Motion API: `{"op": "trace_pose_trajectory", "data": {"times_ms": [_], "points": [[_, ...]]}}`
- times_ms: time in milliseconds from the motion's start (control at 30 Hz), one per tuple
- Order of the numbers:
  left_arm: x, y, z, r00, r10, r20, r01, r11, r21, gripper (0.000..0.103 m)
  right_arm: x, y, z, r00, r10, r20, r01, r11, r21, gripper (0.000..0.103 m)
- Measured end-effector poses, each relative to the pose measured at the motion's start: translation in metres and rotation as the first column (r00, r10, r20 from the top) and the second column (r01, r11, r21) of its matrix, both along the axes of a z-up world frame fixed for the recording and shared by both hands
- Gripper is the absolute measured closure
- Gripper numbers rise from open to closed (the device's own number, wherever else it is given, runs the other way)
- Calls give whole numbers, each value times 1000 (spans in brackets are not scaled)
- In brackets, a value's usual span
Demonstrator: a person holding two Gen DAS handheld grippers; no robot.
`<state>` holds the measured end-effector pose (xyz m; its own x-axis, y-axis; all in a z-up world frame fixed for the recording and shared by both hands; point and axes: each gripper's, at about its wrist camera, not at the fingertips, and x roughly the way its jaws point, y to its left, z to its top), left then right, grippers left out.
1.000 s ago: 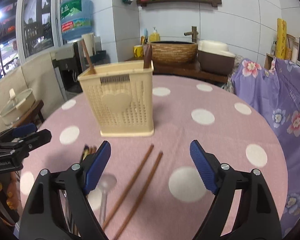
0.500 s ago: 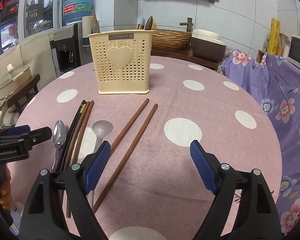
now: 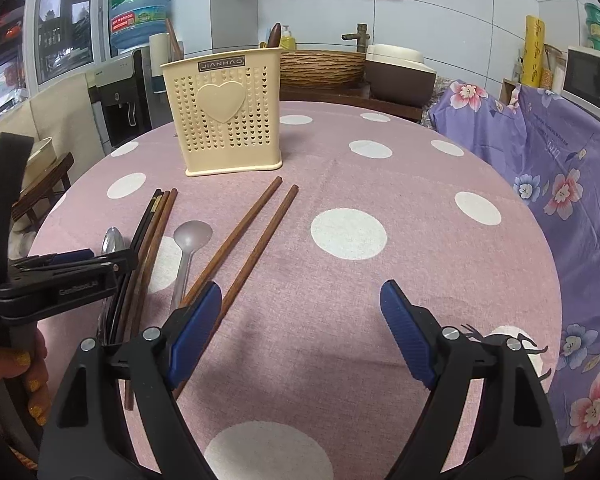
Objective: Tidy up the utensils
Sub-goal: 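Grasp the large steel spoon with the left tool while the right tool grasps a brown chopstick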
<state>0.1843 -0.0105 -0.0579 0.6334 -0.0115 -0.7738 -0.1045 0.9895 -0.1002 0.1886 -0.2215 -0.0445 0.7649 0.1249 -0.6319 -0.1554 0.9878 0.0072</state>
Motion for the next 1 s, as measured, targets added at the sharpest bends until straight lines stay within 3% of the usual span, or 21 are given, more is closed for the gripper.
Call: {"op": "trace_pose_trajectory", "data": {"times_ms": [267, 367, 500, 800, 900, 1000], "points": [[7, 0, 2, 1000, 4, 1, -4, 1000, -2, 63, 4, -3, -4, 1000, -7, -20, 7, 1000, 5, 22], [7, -2, 2, 1000, -2, -1, 2, 1000, 8, 63, 5, -3, -6, 1000, -7, -28, 8, 1000, 12, 22], [6, 2, 3, 1000, -13, -5, 13, 999, -31, 63, 6, -4, -5, 1000, -7, -30, 7, 1000, 11, 22], [-2, 26, 25, 997, -2, 73, 8, 997, -83, 64, 35, -4, 3, 995, 25, -93, -19, 998, 63, 22], [-1, 31, 30, 996, -2, 90, 10, 996, -87, 64, 55, 2, 2, 991, 18, -129, -11, 998, 54, 33], [-1, 37, 36, 994, -4, 112, 15, 995, -99, 65, 73, 9, 2, 984, 23, -179, -5, 995, 102, 46]]}}
